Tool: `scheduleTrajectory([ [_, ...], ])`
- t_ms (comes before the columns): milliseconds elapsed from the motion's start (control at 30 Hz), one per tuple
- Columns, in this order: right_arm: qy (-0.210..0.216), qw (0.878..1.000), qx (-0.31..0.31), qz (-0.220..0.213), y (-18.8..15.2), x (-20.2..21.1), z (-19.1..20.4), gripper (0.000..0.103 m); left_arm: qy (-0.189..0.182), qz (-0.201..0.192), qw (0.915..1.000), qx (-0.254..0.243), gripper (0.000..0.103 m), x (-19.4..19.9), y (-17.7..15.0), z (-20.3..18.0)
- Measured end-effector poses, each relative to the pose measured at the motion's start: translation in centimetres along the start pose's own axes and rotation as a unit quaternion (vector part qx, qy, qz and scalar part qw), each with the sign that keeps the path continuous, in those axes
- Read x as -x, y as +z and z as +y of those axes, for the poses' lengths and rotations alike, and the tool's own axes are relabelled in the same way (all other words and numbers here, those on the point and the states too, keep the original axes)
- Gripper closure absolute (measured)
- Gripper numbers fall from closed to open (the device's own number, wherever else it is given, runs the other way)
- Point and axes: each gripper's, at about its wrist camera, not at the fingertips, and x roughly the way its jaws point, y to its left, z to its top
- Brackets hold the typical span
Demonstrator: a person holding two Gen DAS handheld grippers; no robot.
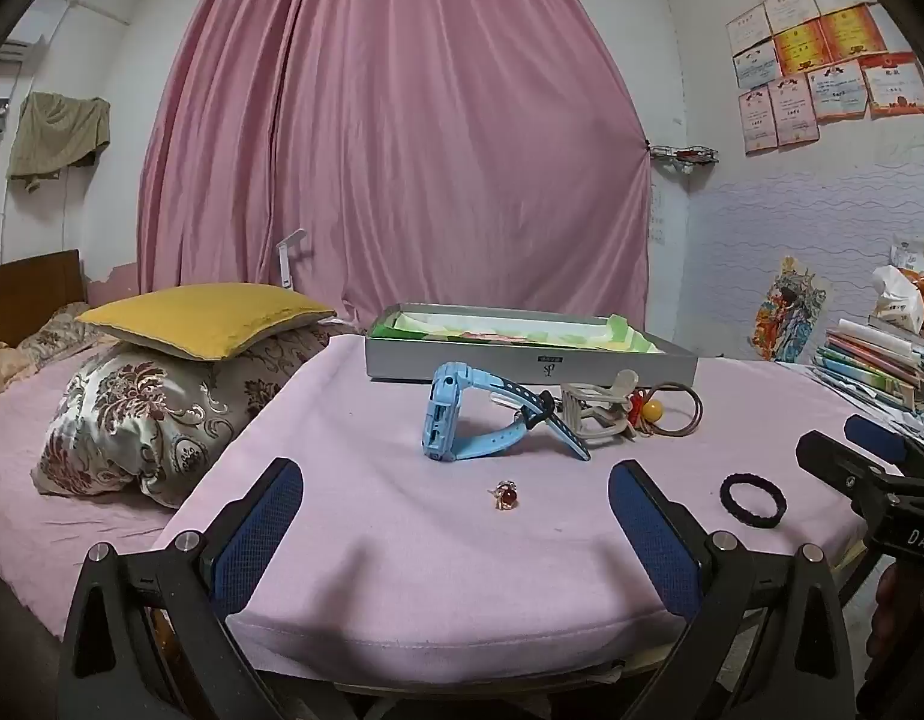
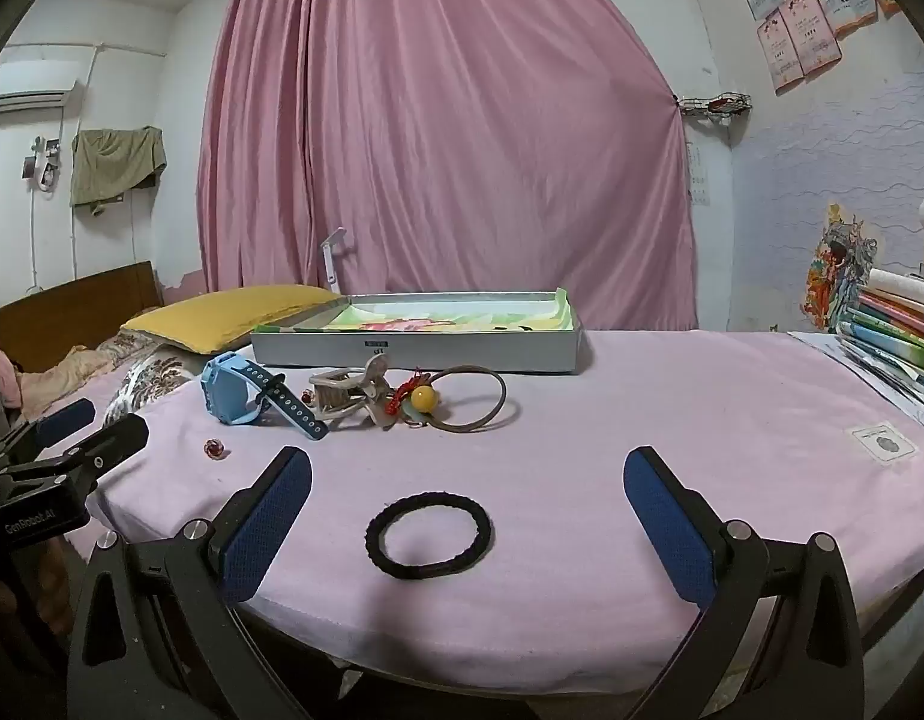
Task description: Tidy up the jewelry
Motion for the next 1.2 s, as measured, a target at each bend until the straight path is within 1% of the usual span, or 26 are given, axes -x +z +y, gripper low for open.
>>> scheduleTrajectory([
  [33, 0.0, 1.0, 0.001, -0.002, -0.01, 0.0, 0.0, 0.001, 0.001, 0.005, 1.0, 0.001, 0.001, -0.06, 0.0, 0.0],
  [233, 0.002, 1.0, 0.002, 0.0, -0.03, -0.04, 0.08, 0.001, 0.002, 0.006, 1.0, 0.002, 0.001, -0.16, 0.02, 0.09],
  [400, 0.0, 1.0, 0.003, 0.003, -0.18, -0.51, 0.25, 0.001, 0.003, 0.005, 1.0, 0.001, 0.001, -0.1, -0.22, -0.6],
  [1200, 0.001, 1.0, 0.002, 0.003, -0.13, -0.38, 0.16, 0.001, 0.001, 0.011, 0.9999, 0.004, 0.001, -0.6, -0.61, 0.25],
])
